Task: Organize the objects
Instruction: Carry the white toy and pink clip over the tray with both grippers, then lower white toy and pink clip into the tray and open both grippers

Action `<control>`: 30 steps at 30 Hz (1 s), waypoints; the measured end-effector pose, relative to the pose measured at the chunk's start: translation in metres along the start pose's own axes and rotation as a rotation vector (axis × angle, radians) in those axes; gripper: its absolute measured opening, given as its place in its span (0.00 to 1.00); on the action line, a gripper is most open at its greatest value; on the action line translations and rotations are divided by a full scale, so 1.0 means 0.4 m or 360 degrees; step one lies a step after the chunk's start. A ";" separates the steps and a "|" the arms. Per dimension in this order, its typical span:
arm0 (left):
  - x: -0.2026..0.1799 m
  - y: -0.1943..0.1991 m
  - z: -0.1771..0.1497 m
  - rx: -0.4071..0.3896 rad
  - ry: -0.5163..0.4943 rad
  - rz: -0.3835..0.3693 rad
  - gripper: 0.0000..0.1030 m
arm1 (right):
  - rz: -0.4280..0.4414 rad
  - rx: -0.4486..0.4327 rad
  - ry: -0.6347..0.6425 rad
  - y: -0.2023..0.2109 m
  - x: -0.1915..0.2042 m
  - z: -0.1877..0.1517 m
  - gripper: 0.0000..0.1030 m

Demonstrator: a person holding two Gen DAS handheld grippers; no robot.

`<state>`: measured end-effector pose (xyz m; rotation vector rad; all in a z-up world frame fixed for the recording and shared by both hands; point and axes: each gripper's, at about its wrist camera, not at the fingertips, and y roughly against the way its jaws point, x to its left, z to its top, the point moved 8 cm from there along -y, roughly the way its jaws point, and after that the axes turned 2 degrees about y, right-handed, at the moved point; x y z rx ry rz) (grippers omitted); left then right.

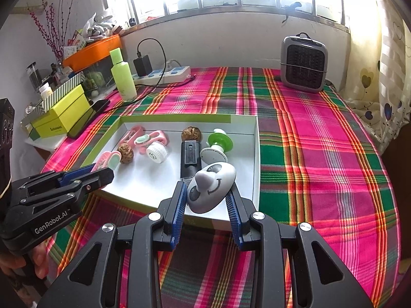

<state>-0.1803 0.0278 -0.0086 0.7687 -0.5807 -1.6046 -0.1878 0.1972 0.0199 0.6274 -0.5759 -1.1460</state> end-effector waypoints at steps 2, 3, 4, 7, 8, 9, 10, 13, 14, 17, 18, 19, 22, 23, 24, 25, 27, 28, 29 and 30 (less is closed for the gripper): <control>-0.001 -0.008 0.000 0.0010 -0.0003 -0.0002 0.21 | -0.0006 0.0011 -0.0004 -0.008 -0.007 0.000 0.32; -0.001 -0.012 -0.001 0.0018 -0.0003 -0.0002 0.21 | -0.0011 0.0017 -0.0006 -0.012 -0.009 0.000 0.32; -0.003 -0.017 -0.001 0.0024 -0.0006 -0.0001 0.21 | -0.0013 0.0021 -0.0005 -0.016 -0.010 0.001 0.32; -0.008 -0.029 0.000 0.0035 -0.0011 -0.0001 0.21 | -0.0015 0.0033 -0.0003 -0.026 -0.015 0.004 0.32; -0.011 -0.032 0.001 0.0036 -0.0018 0.0000 0.21 | -0.0015 0.0037 0.0000 -0.029 -0.015 0.004 0.32; -0.014 -0.037 0.003 0.0039 -0.0024 0.0001 0.21 | -0.0015 0.0045 0.0002 -0.034 -0.015 0.004 0.32; -0.015 -0.042 0.004 0.0044 -0.0027 0.0001 0.21 | -0.0014 0.0050 0.0004 -0.038 -0.015 0.005 0.32; -0.015 -0.058 0.007 0.0059 -0.0029 0.0010 0.21 | -0.0010 0.0059 0.0010 -0.047 -0.016 0.008 0.32; -0.013 -0.064 0.006 0.0070 -0.0022 0.0010 0.21 | -0.0011 0.0065 0.0010 -0.051 -0.017 0.008 0.32; -0.014 -0.075 0.006 0.0081 -0.0027 0.0013 0.21 | -0.0020 0.0077 0.0006 -0.060 -0.023 0.007 0.32; -0.014 -0.079 0.005 0.0088 -0.0027 0.0012 0.21 | -0.0020 0.0081 0.0004 -0.063 -0.025 0.007 0.32; -0.013 -0.084 0.004 0.0094 -0.0026 0.0016 0.21 | -0.0020 0.0085 0.0003 -0.065 -0.026 0.006 0.32; -0.014 -0.089 0.002 0.0100 -0.0026 0.0017 0.21 | -0.0025 0.0096 0.0009 -0.073 -0.028 0.005 0.32; -0.014 -0.092 0.002 0.0103 -0.0025 0.0017 0.21 | -0.0024 0.0101 0.0009 -0.076 -0.029 0.004 0.32; -0.015 -0.094 0.002 0.0103 -0.0027 0.0018 0.21 | -0.0026 0.0105 0.0009 -0.079 -0.029 0.004 0.32; -0.015 -0.096 0.002 0.0105 -0.0028 0.0021 0.21 | -0.0026 0.0110 0.0010 -0.082 -0.029 0.003 0.32; -0.014 -0.098 0.004 0.0106 -0.0024 0.0019 0.21 | -0.0029 0.0112 0.0018 -0.085 -0.028 0.004 0.32; -0.014 -0.100 0.004 0.0108 -0.0023 0.0020 0.21 | -0.0030 0.0112 0.0019 -0.086 -0.028 0.006 0.32; -0.014 -0.103 0.005 0.0112 -0.0025 0.0023 0.21 | -0.0026 0.0113 0.0019 -0.087 -0.028 0.007 0.32; -0.014 -0.105 0.004 0.0115 -0.0028 0.0025 0.21 | -0.0025 0.0114 0.0021 -0.088 -0.027 0.008 0.32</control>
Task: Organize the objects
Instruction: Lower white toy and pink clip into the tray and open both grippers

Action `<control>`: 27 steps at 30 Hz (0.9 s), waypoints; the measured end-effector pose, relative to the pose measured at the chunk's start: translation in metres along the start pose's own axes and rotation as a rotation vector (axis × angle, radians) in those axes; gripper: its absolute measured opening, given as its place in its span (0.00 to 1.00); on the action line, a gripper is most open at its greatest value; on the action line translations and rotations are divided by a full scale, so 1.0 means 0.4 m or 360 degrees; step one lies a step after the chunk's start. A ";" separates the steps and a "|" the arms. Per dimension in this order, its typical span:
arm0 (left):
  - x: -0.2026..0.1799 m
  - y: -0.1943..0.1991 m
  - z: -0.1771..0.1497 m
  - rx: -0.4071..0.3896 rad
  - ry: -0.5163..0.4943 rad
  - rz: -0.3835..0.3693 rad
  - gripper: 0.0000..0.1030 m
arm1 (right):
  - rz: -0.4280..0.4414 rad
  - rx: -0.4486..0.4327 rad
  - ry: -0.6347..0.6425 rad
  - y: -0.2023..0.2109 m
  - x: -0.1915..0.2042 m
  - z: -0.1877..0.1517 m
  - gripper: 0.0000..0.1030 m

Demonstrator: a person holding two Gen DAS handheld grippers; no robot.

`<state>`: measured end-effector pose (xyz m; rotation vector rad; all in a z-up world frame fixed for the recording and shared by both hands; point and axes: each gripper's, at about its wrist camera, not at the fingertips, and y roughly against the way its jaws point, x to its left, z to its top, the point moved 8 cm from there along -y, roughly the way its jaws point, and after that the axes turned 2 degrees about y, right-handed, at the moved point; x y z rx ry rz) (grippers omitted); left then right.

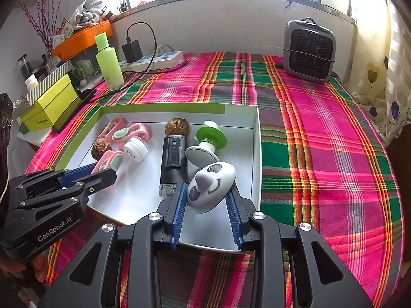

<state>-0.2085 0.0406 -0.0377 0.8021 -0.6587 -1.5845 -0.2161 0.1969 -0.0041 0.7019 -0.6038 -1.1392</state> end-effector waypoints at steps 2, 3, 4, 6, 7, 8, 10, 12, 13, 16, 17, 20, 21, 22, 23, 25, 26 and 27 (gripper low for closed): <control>0.000 -0.003 0.000 0.0004 -0.0001 0.0003 0.21 | -0.0006 0.0002 0.0011 -0.003 0.001 0.002 0.32; 0.001 -0.004 0.000 0.0004 0.0002 0.0002 0.21 | -0.0011 0.0002 0.0018 -0.005 0.002 0.003 0.32; 0.002 -0.006 0.000 0.0007 0.0004 0.0004 0.21 | -0.0012 0.0003 0.0022 -0.007 0.002 0.003 0.32; 0.003 -0.009 0.000 0.0009 0.0005 0.0011 0.21 | -0.0008 0.0005 0.0028 -0.009 0.004 0.004 0.32; 0.004 -0.010 0.000 0.0010 0.0004 0.0013 0.21 | -0.0005 0.0007 0.0031 -0.011 0.006 0.005 0.32; 0.005 -0.012 0.000 0.0011 0.0005 0.0015 0.21 | -0.0001 0.0008 0.0033 -0.013 0.008 0.005 0.32; 0.008 -0.013 0.002 0.0012 0.0008 0.0018 0.21 | 0.0012 0.0008 0.0037 -0.016 0.012 0.005 0.32; 0.009 -0.014 0.003 0.0012 0.0008 0.0019 0.21 | 0.0018 0.0013 0.0042 -0.020 0.015 0.005 0.32; 0.009 -0.014 0.003 0.0011 0.0007 0.0020 0.21 | 0.0018 0.0013 0.0043 -0.021 0.015 0.004 0.32; 0.012 -0.014 0.005 0.0007 0.0004 0.0023 0.21 | 0.0028 0.0012 0.0045 -0.022 0.018 0.005 0.32; 0.012 -0.014 0.005 0.0008 0.0007 0.0023 0.21 | 0.0029 0.0011 0.0046 -0.022 0.018 0.004 0.32; 0.013 -0.015 0.006 0.0010 0.0009 0.0028 0.21 | 0.0033 0.0019 0.0051 -0.023 0.019 0.003 0.32; 0.013 -0.015 0.006 0.0010 0.0008 0.0028 0.21 | 0.0031 0.0021 0.0056 -0.024 0.020 0.002 0.32; 0.013 -0.015 0.006 0.0010 0.0008 0.0026 0.21 | 0.0029 0.0021 0.0063 -0.025 0.022 0.000 0.32; 0.013 -0.015 0.006 0.0011 0.0010 0.0025 0.21 | 0.0024 0.0018 0.0072 -0.026 0.024 0.000 0.32; 0.012 -0.016 0.005 0.0013 0.0011 0.0025 0.21 | 0.0020 0.0021 0.0078 -0.027 0.026 0.000 0.32; 0.012 -0.016 0.005 0.0011 0.0008 0.0028 0.21 | 0.0022 0.0022 0.0077 -0.027 0.027 0.000 0.32; 0.013 -0.015 0.005 0.0010 0.0007 0.0029 0.21 | 0.0023 0.0022 0.0077 -0.027 0.025 0.000 0.32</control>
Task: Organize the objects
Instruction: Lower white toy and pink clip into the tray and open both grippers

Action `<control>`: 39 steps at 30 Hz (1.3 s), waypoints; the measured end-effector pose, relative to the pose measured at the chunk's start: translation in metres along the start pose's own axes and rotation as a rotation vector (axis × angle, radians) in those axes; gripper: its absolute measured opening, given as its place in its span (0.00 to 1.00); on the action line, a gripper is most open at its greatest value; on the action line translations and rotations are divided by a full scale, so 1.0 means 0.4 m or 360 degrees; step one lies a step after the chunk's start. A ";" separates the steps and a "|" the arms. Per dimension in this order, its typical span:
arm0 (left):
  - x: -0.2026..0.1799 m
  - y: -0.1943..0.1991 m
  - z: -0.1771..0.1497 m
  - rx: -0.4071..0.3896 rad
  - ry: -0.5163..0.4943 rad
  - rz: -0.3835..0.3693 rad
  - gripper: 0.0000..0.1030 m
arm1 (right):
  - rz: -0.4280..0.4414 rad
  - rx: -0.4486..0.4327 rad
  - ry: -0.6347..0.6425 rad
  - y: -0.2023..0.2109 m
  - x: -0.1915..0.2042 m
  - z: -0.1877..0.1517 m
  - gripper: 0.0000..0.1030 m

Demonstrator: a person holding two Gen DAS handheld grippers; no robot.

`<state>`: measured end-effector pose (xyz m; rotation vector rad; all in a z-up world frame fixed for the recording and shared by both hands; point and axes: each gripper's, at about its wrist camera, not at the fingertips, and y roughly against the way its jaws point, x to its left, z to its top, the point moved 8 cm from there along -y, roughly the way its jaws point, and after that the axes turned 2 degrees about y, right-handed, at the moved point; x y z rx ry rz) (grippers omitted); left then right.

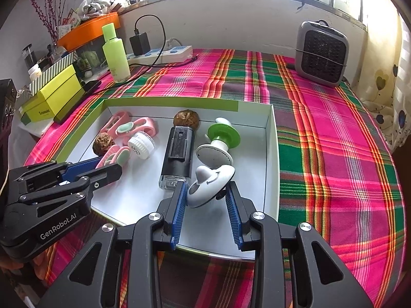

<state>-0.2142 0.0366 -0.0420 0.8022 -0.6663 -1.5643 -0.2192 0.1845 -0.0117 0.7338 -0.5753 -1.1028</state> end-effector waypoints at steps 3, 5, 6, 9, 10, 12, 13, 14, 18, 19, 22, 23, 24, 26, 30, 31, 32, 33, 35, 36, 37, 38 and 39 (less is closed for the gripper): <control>0.000 -0.001 -0.001 0.0001 -0.0001 0.0002 0.21 | -0.0004 0.0000 0.0003 0.001 0.000 0.000 0.32; -0.001 -0.001 0.000 0.0001 -0.0002 0.0001 0.21 | -0.0005 0.0000 0.0002 0.001 0.000 0.000 0.32; -0.001 -0.001 -0.001 0.0002 -0.0002 0.0001 0.21 | -0.0007 0.0001 0.0002 0.002 0.000 0.000 0.32; -0.002 -0.002 0.000 0.0001 -0.0003 -0.0002 0.23 | -0.0007 0.0000 0.0001 0.002 -0.001 0.000 0.32; -0.003 -0.002 -0.002 0.0001 -0.0003 -0.0003 0.24 | -0.0009 0.0000 0.0000 0.001 -0.001 0.000 0.32; -0.004 -0.002 -0.003 0.0001 -0.0006 -0.0005 0.26 | -0.0013 -0.0002 0.0000 0.001 -0.002 -0.001 0.32; -0.005 -0.002 -0.003 0.0001 -0.0004 -0.0005 0.29 | -0.0018 -0.0003 0.0000 0.002 -0.003 -0.002 0.33; -0.005 -0.002 -0.003 0.0001 -0.0002 -0.0008 0.30 | -0.0014 -0.0005 -0.0002 0.003 -0.003 -0.002 0.34; -0.005 -0.001 -0.006 0.0001 0.0004 -0.0008 0.34 | -0.0011 -0.0009 0.0003 0.006 0.000 -0.002 0.37; -0.004 -0.001 -0.006 0.0002 0.0006 -0.0009 0.34 | -0.0012 -0.0010 0.0004 0.006 0.000 -0.002 0.37; -0.002 0.000 -0.005 0.0003 0.0007 -0.0006 0.37 | -0.0011 -0.0013 0.0007 0.007 0.001 -0.002 0.39; -0.001 0.001 -0.006 0.0004 0.0007 -0.0003 0.39 | -0.0013 -0.0014 0.0007 0.008 0.000 -0.002 0.39; 0.000 0.002 -0.006 0.0004 0.0008 -0.0002 0.42 | -0.0017 -0.0014 0.0008 0.010 -0.001 -0.003 0.40; 0.001 0.003 -0.006 0.0006 0.0011 -0.0004 0.42 | -0.0017 -0.0015 0.0009 0.011 -0.001 -0.003 0.41; 0.001 0.004 -0.005 0.0004 0.0013 -0.0007 0.43 | -0.0024 -0.0019 0.0012 0.015 -0.002 -0.004 0.44; 0.000 0.006 -0.005 0.0004 0.0013 -0.0007 0.43 | -0.0025 -0.0019 0.0012 0.015 -0.002 -0.004 0.44; 0.000 0.008 -0.006 0.0002 0.0012 -0.0006 0.43 | -0.0027 -0.0020 0.0011 0.016 -0.001 -0.004 0.45; -0.001 0.010 -0.007 0.0000 0.0009 -0.0006 0.44 | -0.0029 -0.0022 0.0010 0.018 -0.001 -0.004 0.46; -0.002 0.016 -0.007 -0.0007 0.0009 -0.0006 0.44 | -0.0024 -0.0027 0.0003 0.022 0.000 -0.005 0.48; -0.003 0.020 -0.007 -0.0013 0.0005 -0.0006 0.44 | -0.0023 -0.0033 -0.0003 0.025 0.000 -0.006 0.49; -0.003 0.022 -0.008 -0.0014 0.0004 -0.0006 0.45 | -0.0024 -0.0035 -0.0006 0.027 0.000 -0.007 0.49; -0.002 0.024 -0.010 -0.0014 0.0005 -0.0006 0.45 | -0.0026 -0.0036 -0.0010 0.028 0.000 -0.008 0.49; -0.002 0.027 -0.010 -0.0016 0.0004 -0.0008 0.45 | -0.0027 -0.0039 -0.0016 0.031 0.000 -0.009 0.49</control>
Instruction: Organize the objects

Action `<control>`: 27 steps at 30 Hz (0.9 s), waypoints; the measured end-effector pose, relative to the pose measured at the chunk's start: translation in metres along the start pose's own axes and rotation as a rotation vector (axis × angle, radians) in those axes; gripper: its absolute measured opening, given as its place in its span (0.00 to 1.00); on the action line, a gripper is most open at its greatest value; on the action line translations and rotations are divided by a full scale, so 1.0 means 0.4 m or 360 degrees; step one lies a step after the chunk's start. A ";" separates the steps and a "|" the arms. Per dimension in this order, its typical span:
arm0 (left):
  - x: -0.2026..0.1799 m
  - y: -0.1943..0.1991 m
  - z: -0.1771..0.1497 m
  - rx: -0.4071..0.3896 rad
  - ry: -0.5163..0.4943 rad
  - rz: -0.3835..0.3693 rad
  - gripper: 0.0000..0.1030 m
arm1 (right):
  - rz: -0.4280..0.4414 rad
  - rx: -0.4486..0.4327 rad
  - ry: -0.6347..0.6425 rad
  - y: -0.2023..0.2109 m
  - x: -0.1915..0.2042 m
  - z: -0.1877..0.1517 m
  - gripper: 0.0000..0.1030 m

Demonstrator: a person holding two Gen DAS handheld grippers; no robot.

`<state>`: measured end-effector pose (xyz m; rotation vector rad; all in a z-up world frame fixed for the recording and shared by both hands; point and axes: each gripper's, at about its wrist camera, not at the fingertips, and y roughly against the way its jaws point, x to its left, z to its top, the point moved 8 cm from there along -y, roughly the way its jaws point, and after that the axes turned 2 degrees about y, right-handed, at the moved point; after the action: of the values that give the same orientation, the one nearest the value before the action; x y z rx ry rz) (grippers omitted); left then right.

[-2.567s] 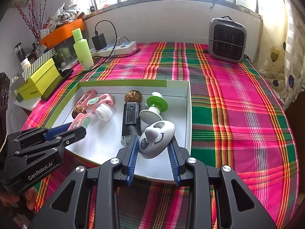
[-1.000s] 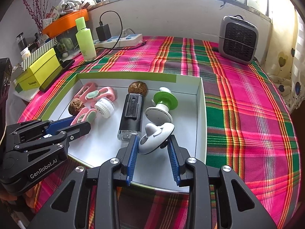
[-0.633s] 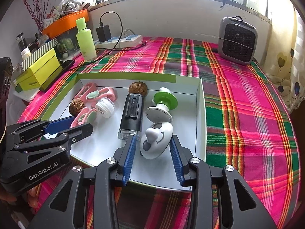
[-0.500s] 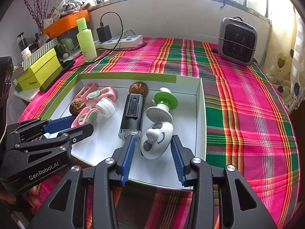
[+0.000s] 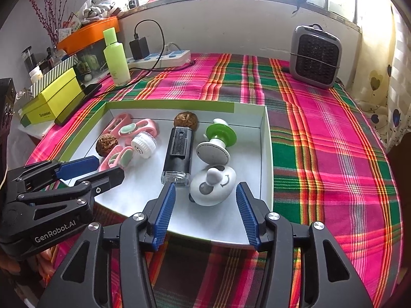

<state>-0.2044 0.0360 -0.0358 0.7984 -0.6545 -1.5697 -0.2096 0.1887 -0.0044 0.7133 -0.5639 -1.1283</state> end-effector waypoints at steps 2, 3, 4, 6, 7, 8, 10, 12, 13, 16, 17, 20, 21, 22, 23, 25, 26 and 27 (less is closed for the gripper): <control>0.001 0.010 -0.001 -0.0015 0.0004 0.0003 0.45 | 0.0003 -0.0010 -0.0006 0.007 0.000 0.000 0.49; 0.000 0.015 -0.001 -0.0025 0.0002 0.0001 0.45 | 0.0002 -0.0018 -0.0009 0.012 -0.001 -0.001 0.49; 0.000 0.020 -0.001 -0.0032 0.0000 0.0002 0.45 | 0.0000 -0.0024 -0.0012 0.016 -0.001 -0.001 0.49; 0.001 0.028 -0.001 -0.0047 -0.0005 0.0011 0.45 | -0.0001 -0.0034 -0.0017 0.024 -0.001 -0.002 0.49; 0.001 0.034 -0.004 -0.0052 0.0000 0.0010 0.45 | 0.0000 -0.0038 -0.0021 0.028 0.000 -0.003 0.49; 0.001 0.037 -0.005 -0.0055 0.0002 0.0005 0.45 | 0.0002 -0.0044 -0.0024 0.032 0.001 -0.005 0.49; 0.001 0.044 -0.010 -0.0060 0.0001 0.0007 0.45 | 0.0006 -0.0054 -0.0031 0.042 0.002 -0.008 0.49; -0.002 0.057 -0.018 -0.0076 -0.0008 0.0001 0.45 | 0.0011 -0.0071 -0.0036 0.054 0.006 -0.013 0.49; -0.002 0.062 -0.019 -0.0086 -0.0010 0.0004 0.45 | 0.0016 -0.0076 -0.0039 0.059 0.007 -0.015 0.49; -0.004 0.082 -0.027 -0.0119 -0.0014 0.0006 0.45 | 0.0017 -0.0096 -0.0032 0.077 0.015 -0.022 0.49; -0.005 0.089 -0.030 -0.0128 -0.0010 -0.0004 0.45 | 0.0014 -0.0101 -0.0028 0.081 0.017 -0.023 0.49; -0.007 0.109 -0.038 -0.0149 -0.0010 -0.0006 0.45 | 0.0007 -0.0120 -0.0027 0.097 0.020 -0.033 0.49; -0.008 0.115 -0.041 -0.0160 -0.0018 0.0002 0.45 | 0.0013 -0.0128 -0.0035 0.103 0.022 -0.036 0.49; -0.009 0.120 -0.044 -0.0167 -0.0022 0.0008 0.45 | 0.0016 -0.0133 -0.0039 0.107 0.023 -0.039 0.49; -0.010 0.126 -0.048 -0.0180 -0.0028 0.0008 0.45 | 0.0016 -0.0141 -0.0045 0.113 0.023 -0.042 0.49; -0.014 0.131 -0.059 -0.0178 -0.0037 0.0010 0.46 | 0.0016 -0.0145 -0.0054 0.120 0.023 -0.051 0.49; -0.016 0.134 -0.066 -0.0176 -0.0032 0.0006 0.46 | 0.0015 -0.0145 -0.0058 0.122 0.024 -0.055 0.49; -0.017 0.136 -0.073 -0.0172 -0.0032 0.0001 0.46 | 0.0016 -0.0146 -0.0060 0.125 0.026 -0.060 0.49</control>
<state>-0.1479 0.0354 -0.0102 0.7028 -0.5789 -1.6002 -0.1585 0.1970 0.0182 0.6109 -0.5435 -1.1530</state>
